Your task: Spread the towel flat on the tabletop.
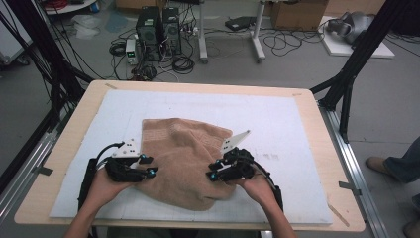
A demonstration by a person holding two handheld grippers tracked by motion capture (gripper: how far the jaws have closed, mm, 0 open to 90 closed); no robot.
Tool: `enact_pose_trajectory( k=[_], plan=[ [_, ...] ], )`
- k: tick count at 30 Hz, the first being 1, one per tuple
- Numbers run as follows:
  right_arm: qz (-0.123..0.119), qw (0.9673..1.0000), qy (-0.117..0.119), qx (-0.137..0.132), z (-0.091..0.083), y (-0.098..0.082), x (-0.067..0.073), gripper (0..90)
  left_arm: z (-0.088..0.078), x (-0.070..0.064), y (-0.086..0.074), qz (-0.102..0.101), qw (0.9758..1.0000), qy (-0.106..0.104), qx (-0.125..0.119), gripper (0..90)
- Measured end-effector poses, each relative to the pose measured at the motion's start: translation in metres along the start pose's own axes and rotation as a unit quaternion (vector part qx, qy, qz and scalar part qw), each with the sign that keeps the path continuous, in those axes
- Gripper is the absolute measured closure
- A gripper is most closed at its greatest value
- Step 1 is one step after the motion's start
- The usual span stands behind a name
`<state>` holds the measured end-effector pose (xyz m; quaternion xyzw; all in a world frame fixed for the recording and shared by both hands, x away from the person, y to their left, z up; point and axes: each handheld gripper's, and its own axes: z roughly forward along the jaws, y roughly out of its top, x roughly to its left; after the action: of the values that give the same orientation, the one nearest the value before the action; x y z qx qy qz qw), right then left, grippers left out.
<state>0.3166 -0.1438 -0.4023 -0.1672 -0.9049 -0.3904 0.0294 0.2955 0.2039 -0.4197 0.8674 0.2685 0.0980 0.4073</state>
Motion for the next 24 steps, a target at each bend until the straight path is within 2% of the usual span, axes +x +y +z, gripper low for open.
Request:
enact_pose_trajectory(
  k=[1, 2, 3, 4, 6, 9, 13, 17, 19, 21, 22, 23, 24],
  plan=[
    [0.000, 1.0000, 0.000, 0.000, 0.000, 0.000, 0.000, 76.2, 0.000, 0.000, 0.000, 0.000, 1.0000, 0.000, 0.000, 72.4],
    [0.000, 1.0000, 0.004, 0.003, 0.003, -0.002, 0.001, 80.3, 0.004, -0.001, -0.003, 0.002, 1.0000, -0.001, 0.005, 72.4],
    [-0.003, 1.0000, 0.006, 0.005, 0.005, -0.007, 0.003, 88.8, 0.007, -0.004, -0.004, 0.009, 0.9998, 0.001, 0.016, 78.7],
    [-0.006, 1.0000, 0.004, 0.003, 0.004, -0.008, 0.003, 89.0, 0.007, -0.008, -0.003, 0.020, 0.9996, 0.010, 0.015, 81.4],
    [-0.006, 0.9999, 0.010, 0.000, 0.000, -0.011, 0.003, 89.4, 0.005, -0.008, -0.002, 0.021, 0.9997, 0.010, 0.011, 84.5],
    [-0.009, 0.9999, 0.010, 0.001, -0.005, -0.012, 0.006, 89.6, -0.001, -0.009, -0.001, 0.016, 0.9998, 0.008, 0.000, 85.4],
    [-0.019, 0.9997, 0.017, 0.003, -0.014, -0.018, 0.017, 90.0, -0.007, -0.014, -0.001, 0.026, 0.9997, 0.007, 0.000, 86.2],
    [-0.025, 0.9995, 0.019, -0.002, -0.021, -0.024, 0.030, 90.0, -0.017, -0.026, -0.004, 0.038, 0.9992, -0.011, -0.007, 86.3],
    [-0.027, 0.9995, 0.005, -0.014, -0.030, -0.023, 0.029, 89.6, -0.019, -0.025, -0.003, 0.036, 0.9992, -0.009, -0.011, 83.0],
    [-0.018, 0.9992, -0.022, -0.026, -0.040, -0.018, 0.020, 85.7, -0.024, -0.017, 0.001, 0.024, 0.9994, -0.006, -0.024, 70.7],
    [-0.012, 0.9993, -0.022, -0.028, -0.041, -0.014, 0.013, 85.7, -0.026, -0.012, 0.005, 0.015, 0.9994, 0.001, -0.031, 63.7],
    [-0.004, 0.9991, -0.026, -0.033, -0.041, -0.010, 0.006, 74.5, -0.028, 0.000, 0.013, 0.004, 0.9991, 0.016, -0.039, 60.4],
    [0.005, 0.9988, -0.035, -0.035, -0.038, -0.007, -0.002, 74.1, -0.028, 0.006, 0.016, -0.003, 0.9986, 0.026, -0.047, 57.7]
  ],
)
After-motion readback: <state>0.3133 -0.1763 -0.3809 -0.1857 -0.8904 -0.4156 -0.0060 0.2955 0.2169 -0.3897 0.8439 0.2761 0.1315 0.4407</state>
